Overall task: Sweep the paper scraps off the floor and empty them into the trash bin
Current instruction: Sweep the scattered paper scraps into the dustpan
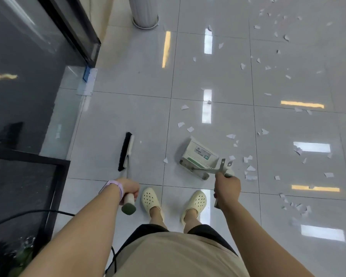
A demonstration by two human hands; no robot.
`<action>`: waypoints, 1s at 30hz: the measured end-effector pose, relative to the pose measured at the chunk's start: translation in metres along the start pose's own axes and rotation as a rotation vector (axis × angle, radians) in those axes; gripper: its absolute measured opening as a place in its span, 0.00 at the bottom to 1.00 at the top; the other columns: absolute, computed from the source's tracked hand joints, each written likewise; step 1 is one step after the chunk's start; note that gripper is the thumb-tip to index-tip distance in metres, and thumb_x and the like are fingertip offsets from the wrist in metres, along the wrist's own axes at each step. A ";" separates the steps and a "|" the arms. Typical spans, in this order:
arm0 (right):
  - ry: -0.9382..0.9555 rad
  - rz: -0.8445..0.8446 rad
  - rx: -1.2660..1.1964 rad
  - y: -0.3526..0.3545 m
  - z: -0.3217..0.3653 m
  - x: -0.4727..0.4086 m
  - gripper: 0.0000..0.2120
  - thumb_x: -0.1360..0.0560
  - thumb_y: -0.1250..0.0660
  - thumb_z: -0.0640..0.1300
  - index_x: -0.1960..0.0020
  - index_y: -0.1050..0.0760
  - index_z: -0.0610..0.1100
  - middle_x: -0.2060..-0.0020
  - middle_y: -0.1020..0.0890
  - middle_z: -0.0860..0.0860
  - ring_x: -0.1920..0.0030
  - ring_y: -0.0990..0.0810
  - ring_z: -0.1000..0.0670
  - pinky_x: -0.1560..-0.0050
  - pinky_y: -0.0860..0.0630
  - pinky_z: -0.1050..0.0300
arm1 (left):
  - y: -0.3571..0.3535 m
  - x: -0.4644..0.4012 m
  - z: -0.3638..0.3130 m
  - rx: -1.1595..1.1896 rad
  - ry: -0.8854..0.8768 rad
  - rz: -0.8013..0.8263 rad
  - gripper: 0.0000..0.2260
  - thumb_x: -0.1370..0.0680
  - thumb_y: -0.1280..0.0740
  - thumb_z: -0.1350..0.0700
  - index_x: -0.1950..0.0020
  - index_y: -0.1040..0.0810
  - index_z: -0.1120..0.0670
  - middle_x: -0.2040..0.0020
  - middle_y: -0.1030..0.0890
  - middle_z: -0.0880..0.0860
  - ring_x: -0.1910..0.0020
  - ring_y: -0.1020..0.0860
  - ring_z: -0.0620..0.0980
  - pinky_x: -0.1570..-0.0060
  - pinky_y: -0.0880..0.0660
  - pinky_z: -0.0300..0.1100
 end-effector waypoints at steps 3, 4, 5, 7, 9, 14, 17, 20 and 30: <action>-0.013 -0.035 -0.046 0.035 -0.006 -0.018 0.09 0.30 0.38 0.44 0.65 0.31 0.40 0.71 0.29 0.43 0.71 0.30 0.45 0.70 0.30 0.53 | -0.038 0.006 -0.046 0.069 0.006 0.052 0.05 0.37 0.35 0.66 0.63 0.23 0.60 0.61 0.21 0.57 0.61 0.24 0.55 0.51 0.24 0.42; -0.006 -0.048 -0.051 0.046 -0.007 -0.025 0.09 0.31 0.39 0.44 0.66 0.31 0.40 0.72 0.29 0.44 0.71 0.30 0.45 0.70 0.30 0.53 | -0.051 0.003 -0.062 0.092 0.009 0.081 0.07 0.39 0.33 0.66 0.63 0.21 0.60 0.60 0.21 0.56 0.60 0.24 0.54 0.46 0.26 0.43; 0.003 -0.061 -0.060 0.057 -0.008 -0.030 0.09 0.31 0.39 0.44 0.67 0.32 0.40 0.72 0.29 0.44 0.72 0.29 0.44 0.70 0.30 0.52 | -0.065 0.005 -0.080 0.106 0.001 0.118 0.05 0.41 0.33 0.66 0.68 0.20 0.60 0.62 0.22 0.56 0.60 0.25 0.53 0.44 0.28 0.43; 0.011 -0.084 -0.076 0.081 -0.011 -0.040 0.09 0.32 0.39 0.45 0.68 0.34 0.41 0.73 0.30 0.45 0.72 0.29 0.44 0.69 0.30 0.53 | -0.095 0.012 -0.114 0.129 -0.031 0.181 0.06 0.41 0.32 0.67 0.77 0.22 0.58 0.65 0.25 0.54 0.64 0.28 0.51 0.46 0.30 0.41; 0.004 -0.108 -0.091 0.106 -0.018 -0.049 0.10 0.31 0.39 0.45 0.68 0.34 0.41 0.73 0.29 0.46 0.72 0.27 0.43 0.69 0.29 0.54 | -0.129 0.029 -0.150 0.149 -0.054 0.240 0.06 0.40 0.33 0.69 0.75 0.23 0.59 0.68 0.28 0.54 0.67 0.31 0.49 0.55 0.31 0.38; 0.017 -0.182 -0.114 0.164 -0.046 -0.058 0.13 0.29 0.38 0.41 0.68 0.40 0.43 0.74 0.34 0.49 0.72 0.35 0.47 0.71 0.37 0.57 | -0.215 0.046 -0.231 0.203 -0.088 0.363 0.12 0.25 0.39 0.70 0.64 0.34 0.56 0.74 0.33 0.50 0.82 0.34 0.44 0.81 0.34 0.31; -0.007 -0.222 -0.115 0.194 -0.068 -0.055 0.14 0.27 0.38 0.39 0.67 0.41 0.43 0.73 0.36 0.50 0.73 0.40 0.50 0.72 0.42 0.59 | -0.257 0.052 -0.274 0.227 -0.093 0.493 0.15 0.21 0.41 0.67 0.65 0.37 0.53 0.77 0.36 0.48 0.84 0.37 0.42 0.83 0.37 0.31; -0.059 -0.260 -0.168 0.214 -0.095 -0.052 0.15 0.28 0.38 0.39 0.67 0.42 0.43 0.73 0.38 0.51 0.72 0.42 0.50 0.72 0.42 0.58 | -0.278 0.054 -0.303 0.250 -0.102 0.536 0.16 0.20 0.42 0.66 0.65 0.38 0.52 0.76 0.36 0.48 0.84 0.37 0.41 0.84 0.38 0.31; -0.010 -0.277 -0.256 0.225 -0.065 -0.080 0.14 0.28 0.38 0.38 0.68 0.41 0.42 0.74 0.36 0.49 0.72 0.40 0.49 0.71 0.40 0.57 | -0.218 0.063 -0.273 0.125 -0.185 0.339 0.15 0.23 0.36 0.68 0.64 0.35 0.54 0.74 0.34 0.49 0.82 0.36 0.42 0.85 0.38 0.32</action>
Point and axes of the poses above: each hand's wrist, its own x-axis away from the middle knuckle, its own y-axis out of the back of the hand, z = x × y, the point moved 9 cm from there along -x, towards the middle knuckle
